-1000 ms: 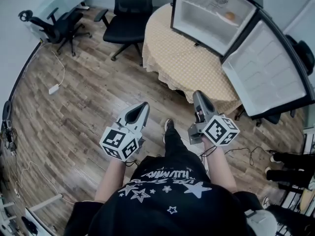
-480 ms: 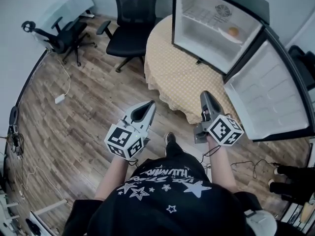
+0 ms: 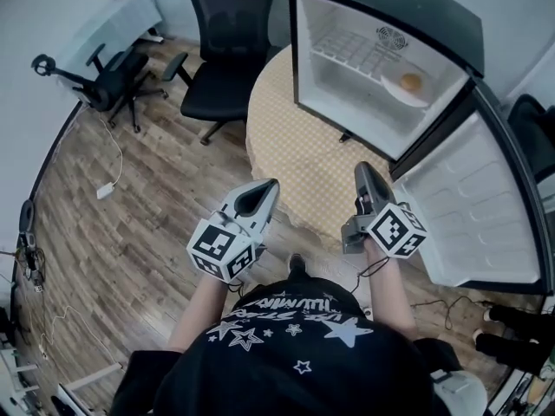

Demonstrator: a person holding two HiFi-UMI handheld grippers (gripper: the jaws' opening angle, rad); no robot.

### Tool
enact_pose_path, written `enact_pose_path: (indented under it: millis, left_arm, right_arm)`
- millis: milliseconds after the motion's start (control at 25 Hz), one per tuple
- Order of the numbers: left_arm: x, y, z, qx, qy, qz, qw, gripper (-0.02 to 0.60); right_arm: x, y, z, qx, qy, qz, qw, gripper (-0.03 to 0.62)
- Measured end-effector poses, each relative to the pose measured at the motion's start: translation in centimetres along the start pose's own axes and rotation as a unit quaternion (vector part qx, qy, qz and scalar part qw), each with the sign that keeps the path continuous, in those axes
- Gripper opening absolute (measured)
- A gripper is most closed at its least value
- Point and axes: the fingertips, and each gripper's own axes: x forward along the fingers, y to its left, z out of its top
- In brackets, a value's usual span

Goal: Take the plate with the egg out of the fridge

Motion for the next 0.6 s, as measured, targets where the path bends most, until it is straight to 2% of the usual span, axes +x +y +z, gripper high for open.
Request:
enact_pose_path:
  millis: [240,360,600]
  left_arm:
    - [3.3,1.9,0.4,0.023,-0.007,0.01,0.9997,0.003]
    - [4.3,3.0,0.2,0.013,-0.002,0.017,0.9998,0.003]
    - [7.1,3.3,0.9,0.023,0.007,-0.017,0.9996,0.003]
  right_arm:
    - [2.2,-2.1,0.6,-0.007,0.007,0.007,1.0,0.043]
    - [2.5,-2.5,1.0,-0.001,-0.001,0.006,1.0,0.043]
    - [2.6,-3.4,1.8,0.005,-0.019,-0.018,1.0,0.043]
